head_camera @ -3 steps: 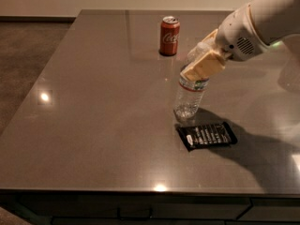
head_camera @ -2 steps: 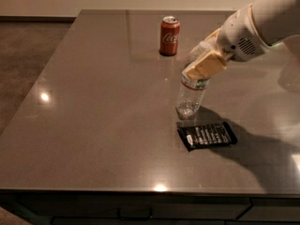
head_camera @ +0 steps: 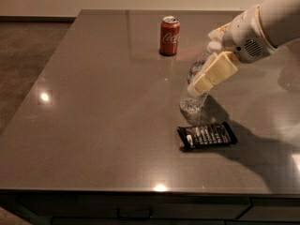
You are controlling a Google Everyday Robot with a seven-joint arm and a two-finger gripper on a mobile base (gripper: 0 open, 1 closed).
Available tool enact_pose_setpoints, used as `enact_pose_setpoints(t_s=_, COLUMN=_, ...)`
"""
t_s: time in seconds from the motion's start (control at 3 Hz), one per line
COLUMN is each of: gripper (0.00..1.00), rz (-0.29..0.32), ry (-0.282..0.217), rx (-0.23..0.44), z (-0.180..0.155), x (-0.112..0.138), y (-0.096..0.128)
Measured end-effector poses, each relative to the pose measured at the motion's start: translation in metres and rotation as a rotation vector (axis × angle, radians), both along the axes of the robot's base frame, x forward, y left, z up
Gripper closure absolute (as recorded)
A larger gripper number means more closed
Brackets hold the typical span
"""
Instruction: Move water bottle near rxbar chocolate
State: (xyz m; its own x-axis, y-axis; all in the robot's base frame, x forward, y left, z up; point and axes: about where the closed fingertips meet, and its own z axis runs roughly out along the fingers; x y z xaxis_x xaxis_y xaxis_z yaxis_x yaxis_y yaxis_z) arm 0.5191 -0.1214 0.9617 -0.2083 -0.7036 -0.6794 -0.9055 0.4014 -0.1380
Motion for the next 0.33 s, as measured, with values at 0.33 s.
enact_pose_setpoints(t_s=0.33, gripper=0.00, rz=0.000, ry=0.000, rx=0.000, z=0.0000, x=0.0000, y=0.0001)
